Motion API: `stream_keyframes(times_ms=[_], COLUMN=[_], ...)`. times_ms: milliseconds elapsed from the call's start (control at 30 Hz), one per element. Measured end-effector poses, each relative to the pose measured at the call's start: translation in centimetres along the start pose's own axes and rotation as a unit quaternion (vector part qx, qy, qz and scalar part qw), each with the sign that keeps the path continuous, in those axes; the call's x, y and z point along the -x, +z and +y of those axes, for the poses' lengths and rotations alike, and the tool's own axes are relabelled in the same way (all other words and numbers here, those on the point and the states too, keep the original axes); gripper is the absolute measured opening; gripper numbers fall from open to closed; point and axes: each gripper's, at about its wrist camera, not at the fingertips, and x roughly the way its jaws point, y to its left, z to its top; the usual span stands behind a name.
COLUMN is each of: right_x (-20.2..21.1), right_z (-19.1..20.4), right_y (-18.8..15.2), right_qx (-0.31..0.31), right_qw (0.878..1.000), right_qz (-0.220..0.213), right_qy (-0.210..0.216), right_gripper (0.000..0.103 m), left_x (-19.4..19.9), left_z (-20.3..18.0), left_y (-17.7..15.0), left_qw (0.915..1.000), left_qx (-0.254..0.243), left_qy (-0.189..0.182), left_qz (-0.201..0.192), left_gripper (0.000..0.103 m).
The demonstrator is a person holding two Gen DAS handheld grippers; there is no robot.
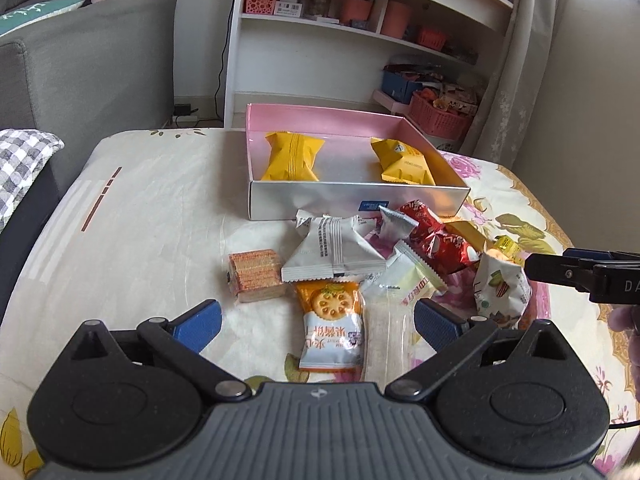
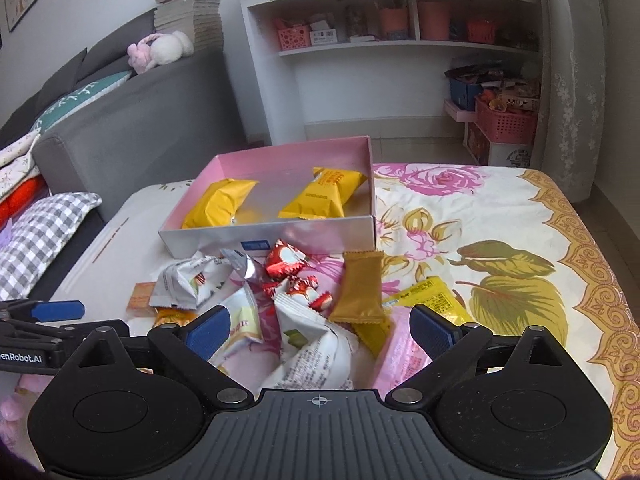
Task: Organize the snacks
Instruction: 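Withdraw both tools from the box back over the snack pile, then grasp a clear wrapped pastry with the left tool while the right tool grasps a white pack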
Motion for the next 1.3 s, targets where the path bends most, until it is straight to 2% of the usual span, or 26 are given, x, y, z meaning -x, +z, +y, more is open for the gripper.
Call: stream_keyframes(times_ms=[200,433,600,700,767,833,1000,1300], right_x=[0.2,-0.1,-0.5,-0.7,-0.9,-1.1,-1.8,-2.9], right_z=[-1.2,-0.3,1.0,1.7,2.2,2.7,3.4,3.5], right_y=[-2.2,-3.3,-3.4,-3.6,-3.6,-3.7,-4.0,-4.1], right_qx=[-0.006,0.027,0.045,0.064,0.078,0.090,0.113,0.126], right_qw=[1.000,1.000,0.999,0.998,0.997,0.995,0.993,0.992], right_qz=[-0.003,-0.008,-0.004,-0.008,-0.009,-0.008,-0.002,0.005], right_qy=[-0.005,0.003,0.019,0.027,0.027,0.032,0.036,0.016], right_gripper=[0.098,0.098,0.098,0.098,0.098,0.098,0.098,0.095], left_x=[-0.1,-0.4,-0.9,-1.3,-1.6,-1.8,-2.4,-3.0], left_z=[-0.5,-2.2,-2.7,-3.0,-3.1,-3.0,-2.9,-3.3], left_y=[-1.7,-3.0,-3.2,-3.2,-3.3,-3.4,-3.3,-2.9], left_qw=[0.9996,0.9974,0.9958,0.9948,0.9937,0.9932,0.9929,0.9943], left_qx=[-0.013,-0.051,-0.053,-0.056,-0.055,-0.051,-0.037,-0.040], left_qy=[-0.024,-0.048,-0.067,-0.076,-0.084,-0.089,-0.089,-0.078], left_qz=[0.010,0.016,0.032,0.039,0.049,0.055,0.071,0.060], left_gripper=[0.103,0.098,0.083,0.070,0.058,0.053,0.050,0.043])
